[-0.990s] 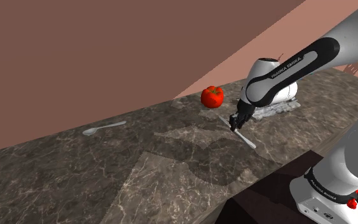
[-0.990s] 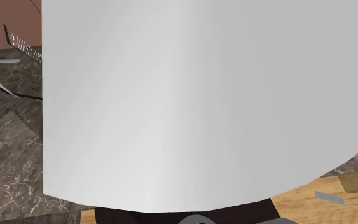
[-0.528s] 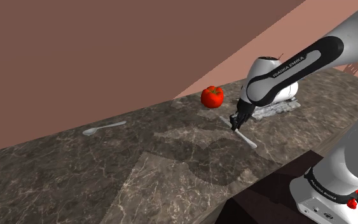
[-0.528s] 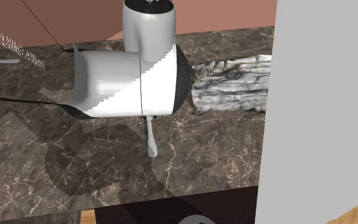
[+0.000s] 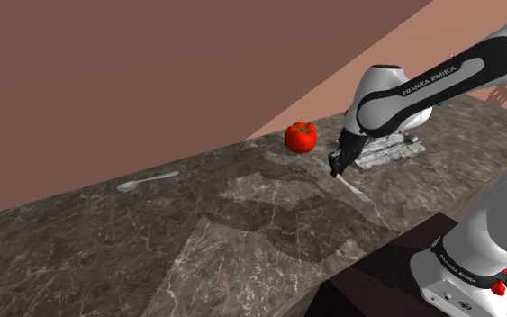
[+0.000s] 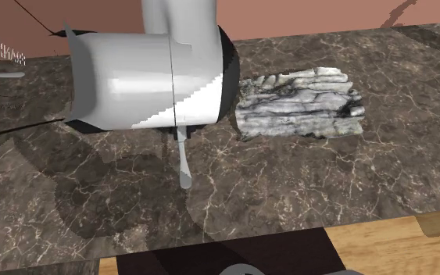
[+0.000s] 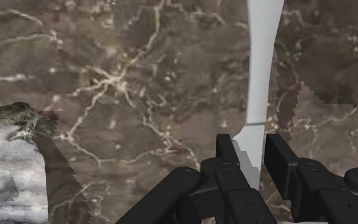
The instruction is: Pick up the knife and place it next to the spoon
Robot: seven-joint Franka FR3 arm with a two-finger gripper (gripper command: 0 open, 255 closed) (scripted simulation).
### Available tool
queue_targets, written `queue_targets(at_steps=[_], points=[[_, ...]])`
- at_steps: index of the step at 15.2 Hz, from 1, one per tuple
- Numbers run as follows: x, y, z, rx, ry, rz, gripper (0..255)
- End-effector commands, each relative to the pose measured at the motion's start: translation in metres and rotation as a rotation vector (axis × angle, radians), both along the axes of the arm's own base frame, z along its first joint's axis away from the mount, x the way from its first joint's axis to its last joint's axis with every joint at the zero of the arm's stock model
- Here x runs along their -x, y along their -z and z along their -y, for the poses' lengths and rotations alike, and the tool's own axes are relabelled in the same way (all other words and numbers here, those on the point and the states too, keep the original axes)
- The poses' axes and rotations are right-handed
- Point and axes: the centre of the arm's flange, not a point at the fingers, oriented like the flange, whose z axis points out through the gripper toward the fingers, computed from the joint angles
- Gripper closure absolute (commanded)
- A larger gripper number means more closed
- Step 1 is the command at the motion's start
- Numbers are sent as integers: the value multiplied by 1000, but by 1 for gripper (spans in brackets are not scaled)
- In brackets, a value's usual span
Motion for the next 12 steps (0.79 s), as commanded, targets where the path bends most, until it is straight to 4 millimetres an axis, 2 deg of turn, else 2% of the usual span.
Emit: queue_targets(at_steps=[1,7,12], points=[[0,-11,-1,0,0,-1,255],[0,-40,-1,0,0,-1,255],[-47,-40,-47,0,0,-1,255]])
